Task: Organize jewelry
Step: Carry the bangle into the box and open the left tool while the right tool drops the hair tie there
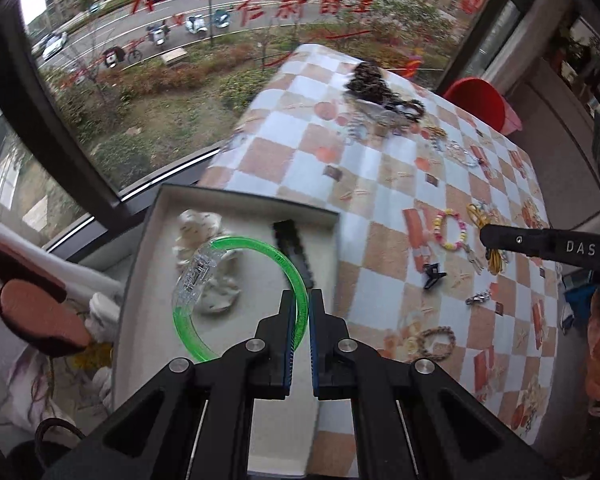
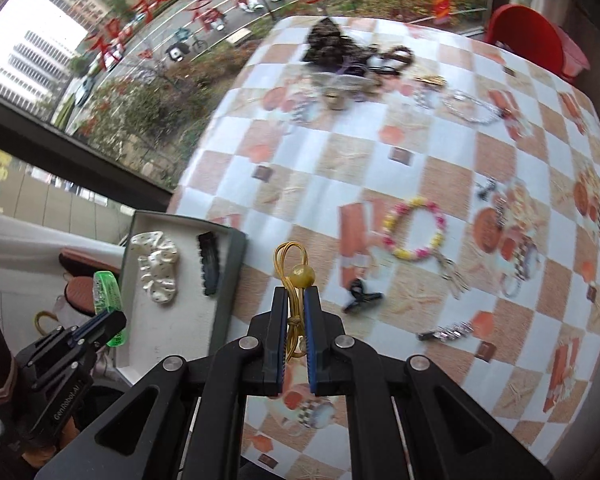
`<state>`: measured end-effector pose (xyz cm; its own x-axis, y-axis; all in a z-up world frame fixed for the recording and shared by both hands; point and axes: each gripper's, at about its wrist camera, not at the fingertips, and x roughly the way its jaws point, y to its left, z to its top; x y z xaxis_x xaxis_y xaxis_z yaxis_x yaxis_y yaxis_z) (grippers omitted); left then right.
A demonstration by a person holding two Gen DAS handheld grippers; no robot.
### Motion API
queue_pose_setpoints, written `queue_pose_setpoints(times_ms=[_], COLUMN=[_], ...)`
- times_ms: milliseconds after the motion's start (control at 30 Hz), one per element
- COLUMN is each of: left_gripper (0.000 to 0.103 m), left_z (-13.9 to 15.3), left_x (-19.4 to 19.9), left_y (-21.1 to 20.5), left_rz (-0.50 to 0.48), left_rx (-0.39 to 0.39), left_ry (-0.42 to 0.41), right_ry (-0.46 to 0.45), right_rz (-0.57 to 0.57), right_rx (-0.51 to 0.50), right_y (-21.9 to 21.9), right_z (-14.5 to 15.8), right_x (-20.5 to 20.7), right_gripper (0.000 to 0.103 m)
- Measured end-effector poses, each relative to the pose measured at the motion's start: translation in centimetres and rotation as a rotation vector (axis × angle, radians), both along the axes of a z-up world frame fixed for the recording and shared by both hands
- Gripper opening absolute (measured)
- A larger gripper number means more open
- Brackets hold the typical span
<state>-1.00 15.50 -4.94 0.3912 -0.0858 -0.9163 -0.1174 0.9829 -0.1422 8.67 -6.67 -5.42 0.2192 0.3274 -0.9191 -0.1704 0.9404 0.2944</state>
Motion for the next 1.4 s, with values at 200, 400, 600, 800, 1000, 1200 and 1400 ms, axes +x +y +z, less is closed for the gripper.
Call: queue_pose_setpoints(times_ms=[200, 400, 600, 800, 1000, 1200, 1400], left_gripper=[0.010, 0.010, 0.010, 0.010, 0.010, 0.010, 0.010], left_z=[-1.6, -4.3, -6.9, -8.9, -10.0, -10.2, -9.9], left_x=[-1.6, -2.1, -1.6, -1.0, -0.7, -0.5, -0.5], left_y=[3.5, 5.7, 7.1, 7.9, 7.6, 7.2, 7.1], left_rz=[0.090, 0.149, 0.185, 0.193, 0.180, 0.167, 0.158], left_rx=[0.022, 0.048, 0.064, 0.072, 0.094, 0.115, 0.128], left_ry=[0.028, 0.073, 0.108, 0.133, 0.155, 0.155, 0.154], right_ry=[0.012, 0.053, 0.096, 0.120, 0.148, 0.165, 0.187], right_rz=[0.111, 0.186, 0.231, 0.256, 0.257, 0.270, 0.273], right_rx=[0.026, 0.042, 0.033, 0.013, 0.002, -0.009, -0.023], right_y=[6.0, 11.0, 14.9, 17.3, 18.2, 18.4, 18.3], right_z=[-1.0, -3.2, -6.1, -8.6, -10.7, -11.7, -12.4], right_x=[0.8, 1.8, 2.8, 3.6, 4.1, 4.3, 4.7], right_gripper=[0.009, 0.009, 0.009, 0.009, 0.009, 0.009, 0.010])
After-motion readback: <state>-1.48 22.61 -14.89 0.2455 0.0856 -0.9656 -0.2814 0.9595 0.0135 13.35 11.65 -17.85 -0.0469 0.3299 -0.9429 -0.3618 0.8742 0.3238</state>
